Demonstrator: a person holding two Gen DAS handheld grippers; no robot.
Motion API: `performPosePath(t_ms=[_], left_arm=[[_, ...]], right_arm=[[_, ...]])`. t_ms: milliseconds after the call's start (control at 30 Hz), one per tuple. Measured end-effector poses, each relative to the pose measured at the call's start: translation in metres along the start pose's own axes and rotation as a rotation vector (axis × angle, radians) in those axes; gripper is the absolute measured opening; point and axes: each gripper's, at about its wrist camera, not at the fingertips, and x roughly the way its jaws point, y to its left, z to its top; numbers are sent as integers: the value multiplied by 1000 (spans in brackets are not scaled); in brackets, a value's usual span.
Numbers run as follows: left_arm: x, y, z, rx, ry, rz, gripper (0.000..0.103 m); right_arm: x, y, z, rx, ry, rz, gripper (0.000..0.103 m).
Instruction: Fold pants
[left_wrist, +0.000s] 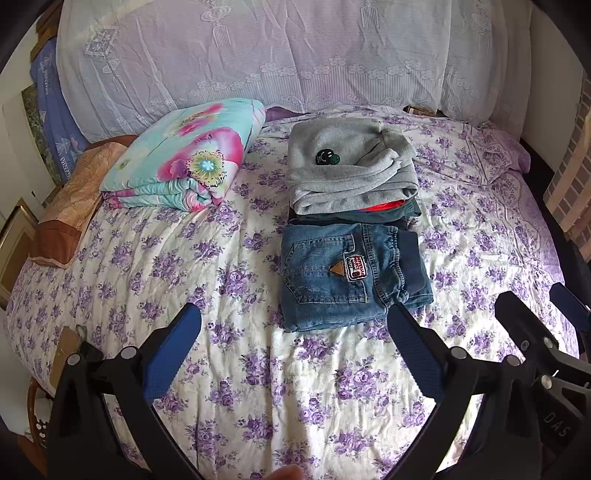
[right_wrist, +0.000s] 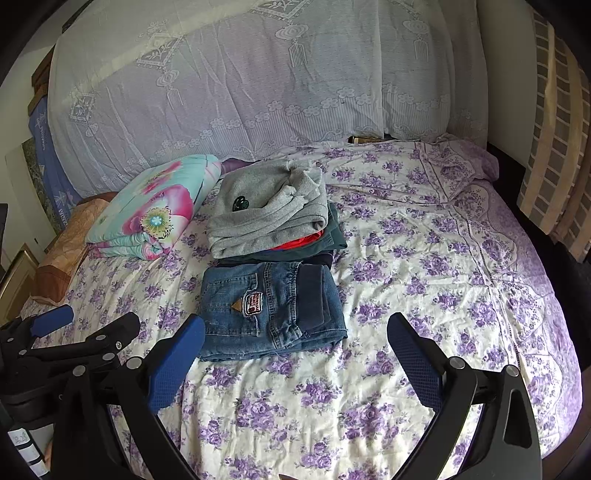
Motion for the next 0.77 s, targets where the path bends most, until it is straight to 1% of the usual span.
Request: performPosePath(t_ms=[367, 533, 633, 767], left_arm=[[2, 0, 0, -3, -3, -2, 98], [1, -4, 1, 1, -17, 6, 98], [-1, -5, 2, 13, -28, 30, 98], [0, -1, 4, 9, -14, 16, 98]], right_arm=[[1, 0, 0, 0, 1, 0, 100], [1, -1, 0, 7, 0, 2, 100], [0, -2, 0, 6, 1, -3, 100], [1, -2, 0, 4, 0, -4, 100]])
